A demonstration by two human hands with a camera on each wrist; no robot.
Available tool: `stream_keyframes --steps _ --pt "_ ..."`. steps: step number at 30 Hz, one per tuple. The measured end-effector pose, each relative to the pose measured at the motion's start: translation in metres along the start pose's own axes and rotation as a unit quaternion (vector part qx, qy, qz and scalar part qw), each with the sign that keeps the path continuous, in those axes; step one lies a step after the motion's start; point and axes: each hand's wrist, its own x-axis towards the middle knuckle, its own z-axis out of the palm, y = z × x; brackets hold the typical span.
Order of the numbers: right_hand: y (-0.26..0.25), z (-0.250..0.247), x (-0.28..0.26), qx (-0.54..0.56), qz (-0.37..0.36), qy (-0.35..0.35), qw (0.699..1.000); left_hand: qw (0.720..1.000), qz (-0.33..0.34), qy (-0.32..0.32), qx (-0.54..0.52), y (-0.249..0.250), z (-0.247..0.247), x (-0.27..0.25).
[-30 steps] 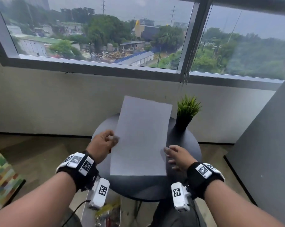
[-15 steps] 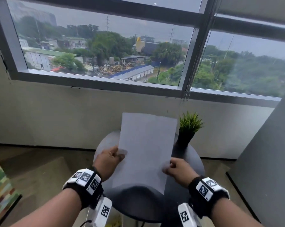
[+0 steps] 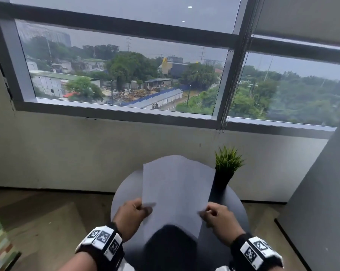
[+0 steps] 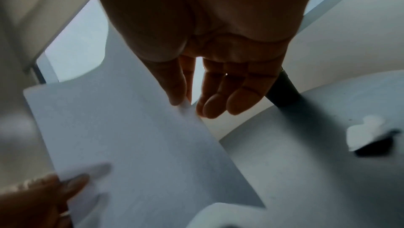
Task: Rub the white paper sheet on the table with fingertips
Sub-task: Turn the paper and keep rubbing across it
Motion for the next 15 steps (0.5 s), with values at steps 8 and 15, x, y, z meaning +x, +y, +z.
stream_keyframes --steps 8,15 --pt "-0.004 -0.006 0.009 0.031 0.044 -0.006 0.999 0.999 -0.009 0.013 0.035 0.001 -0.001 -0.004" --pt "0.036 0.005 0.021 0.061 0.13 -0.056 0.988 0.989 -0.112 0.011 0.101 -0.023 0.025 -0.024"
